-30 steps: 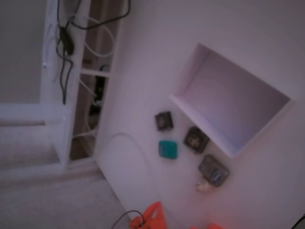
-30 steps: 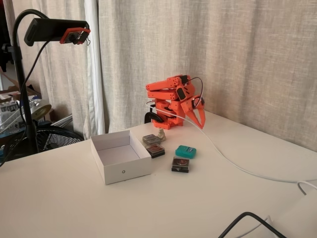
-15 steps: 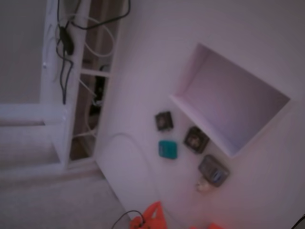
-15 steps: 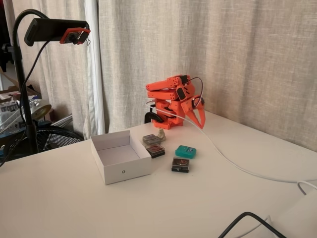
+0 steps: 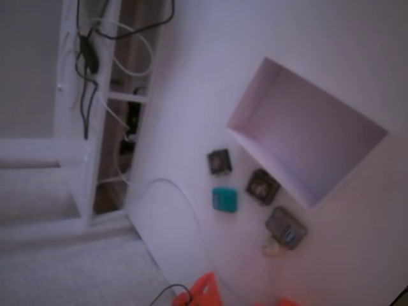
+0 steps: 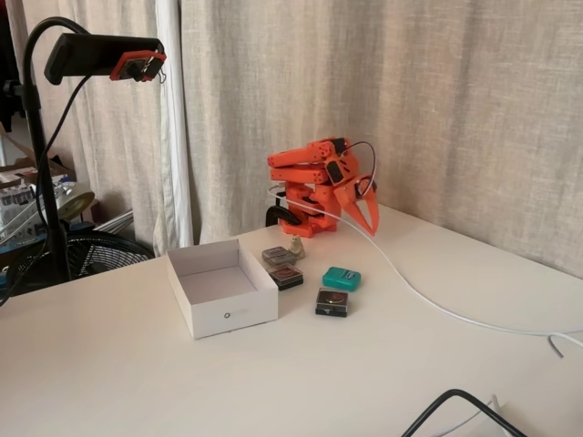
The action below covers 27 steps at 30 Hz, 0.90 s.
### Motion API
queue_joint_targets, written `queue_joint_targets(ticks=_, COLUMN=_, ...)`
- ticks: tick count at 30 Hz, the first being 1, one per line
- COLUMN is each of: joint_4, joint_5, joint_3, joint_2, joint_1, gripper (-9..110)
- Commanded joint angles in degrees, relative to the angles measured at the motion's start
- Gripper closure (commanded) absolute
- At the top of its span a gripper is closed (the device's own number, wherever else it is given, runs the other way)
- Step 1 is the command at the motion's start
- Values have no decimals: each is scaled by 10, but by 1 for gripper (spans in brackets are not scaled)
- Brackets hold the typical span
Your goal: Grasp the green cube and put it in the bin.
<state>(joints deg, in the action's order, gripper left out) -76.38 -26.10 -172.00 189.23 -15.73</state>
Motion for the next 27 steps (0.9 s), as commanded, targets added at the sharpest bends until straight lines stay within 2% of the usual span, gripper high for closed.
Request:
queue_joint_targets(ticks=1, joint_4=-4, joint_5=-6, joint_3=28, joint_2=4, joint_1=-8, gripper=109)
queue_joint_targets(ticks=7, joint_4=-4, joint_5=-17, joint_3=28, joint_2=3, joint_1=-40, gripper=109)
queue_joint_targets(ticks=9, joint_4=31, joint_5=-16, joint_3=60, joint_2=-33, joint_1=-47, gripper=110)
queue_joint_targets(ticks=13, joint_4=186, joint_5=-15, joint_3=220, joint_2=-204, joint_1=-54, gripper=109)
queue_joint_targets(ticks=15, joint_4=214, joint_5=-18, joint_3=352, joint_2=-312, joint_1=-81, gripper=108)
queue_joint_targets(ticks=18, joint_4=142, joint_5=-11, joint_3=613, joint_2=-500, joint_1=-132, gripper=107)
queue_joint_targets(ticks=21, joint_4=-6, joint_5=-15, joint_3=852, joint_2=-664, joint_1=-165, gripper=103)
queue_joint_targets(ticks=23, joint_4=-54, joint_5=-18, joint_3=933, joint_2=-729, joint_1=-148, gripper=103)
queue_joint_targets(ticks=25, joint_4=-38, joint_5=-18, joint_3=947, joint_2=-761, joint_1=-106, gripper=101)
queue_joint_targets(ticks=27, joint_4=-32, joint_5=-15, joint_3=938, joint_2=-773, joint_1=-71, gripper=80)
